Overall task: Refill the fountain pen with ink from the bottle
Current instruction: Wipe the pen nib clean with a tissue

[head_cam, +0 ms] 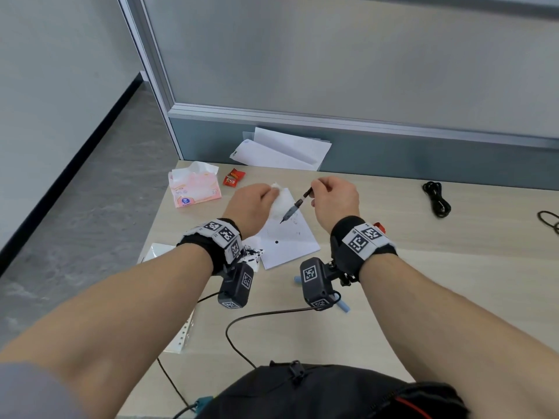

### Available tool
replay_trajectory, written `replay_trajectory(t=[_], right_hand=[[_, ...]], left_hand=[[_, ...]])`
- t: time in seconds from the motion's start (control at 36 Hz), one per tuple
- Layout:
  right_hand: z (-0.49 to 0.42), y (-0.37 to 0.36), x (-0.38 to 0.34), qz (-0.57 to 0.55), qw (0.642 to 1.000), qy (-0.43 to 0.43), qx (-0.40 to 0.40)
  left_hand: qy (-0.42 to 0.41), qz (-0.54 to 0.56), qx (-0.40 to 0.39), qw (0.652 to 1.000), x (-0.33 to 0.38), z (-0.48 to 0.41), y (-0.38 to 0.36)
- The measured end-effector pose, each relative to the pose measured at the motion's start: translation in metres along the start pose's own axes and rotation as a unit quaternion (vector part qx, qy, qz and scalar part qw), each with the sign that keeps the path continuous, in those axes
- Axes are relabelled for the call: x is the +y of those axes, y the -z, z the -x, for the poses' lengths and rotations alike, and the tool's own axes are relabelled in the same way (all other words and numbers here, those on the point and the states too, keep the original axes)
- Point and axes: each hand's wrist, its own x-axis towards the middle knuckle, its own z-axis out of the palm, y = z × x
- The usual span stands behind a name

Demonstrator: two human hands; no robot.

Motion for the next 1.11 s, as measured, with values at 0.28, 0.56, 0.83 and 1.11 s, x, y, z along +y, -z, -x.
replay_trajectory(t=[0.28, 0.56, 0.83, 1.11], right_hand=[[0.004, 0.006, 0.01, 0.019, 1.0, 0.023, -0.009], [0.014, 0.011, 0.043, 0.002, 1.0, -0.017, -0.02], [0.023, -0.007, 0.069, -0.007, 0.997, -0.068, -0.037], [0.013, 0.013, 0.087, -0.007, 0.993, -0.114, 0.014]], left_hand=[[-0.045, 0.02, -0.139, 0.989, 0.021, 0.0, -0.017], [-0.052, 0.031, -0.233, 0.971, 0.015, 0.014, -0.042], [0.027, 0.038, -0.18, 0.983, -0.01, 0.028, -0.067], [0.034, 0.085, -0.177, 0.98, 0.004, 0.013, -0.081]])
